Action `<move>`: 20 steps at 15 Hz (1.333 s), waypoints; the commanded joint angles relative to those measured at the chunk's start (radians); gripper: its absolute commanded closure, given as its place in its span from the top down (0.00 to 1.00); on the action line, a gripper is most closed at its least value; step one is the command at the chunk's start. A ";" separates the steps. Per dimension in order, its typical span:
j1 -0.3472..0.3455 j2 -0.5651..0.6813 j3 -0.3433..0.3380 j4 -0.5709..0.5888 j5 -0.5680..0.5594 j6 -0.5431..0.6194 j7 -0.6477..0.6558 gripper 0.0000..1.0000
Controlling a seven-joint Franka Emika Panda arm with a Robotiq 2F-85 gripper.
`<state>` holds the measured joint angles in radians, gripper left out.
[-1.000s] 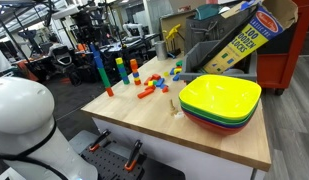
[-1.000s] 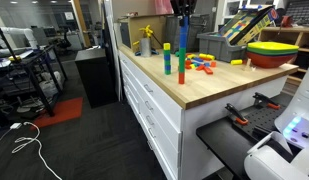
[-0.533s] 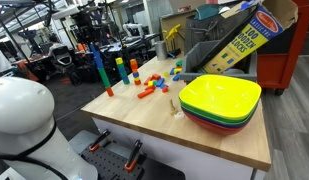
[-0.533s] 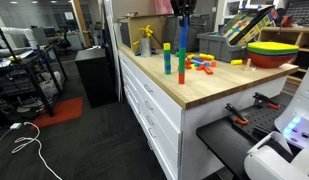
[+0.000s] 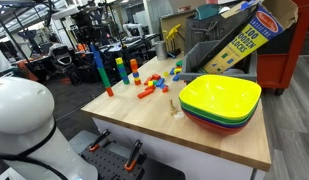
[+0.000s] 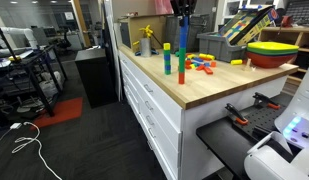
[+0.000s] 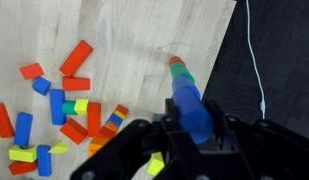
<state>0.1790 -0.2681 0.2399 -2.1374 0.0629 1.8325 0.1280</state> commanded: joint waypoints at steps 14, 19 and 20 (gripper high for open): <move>0.006 0.000 -0.003 0.006 0.019 -0.009 0.060 0.08; 0.007 0.000 -0.001 0.003 0.018 -0.005 0.061 0.08; 0.007 -0.001 0.000 0.002 0.018 -0.003 0.062 0.08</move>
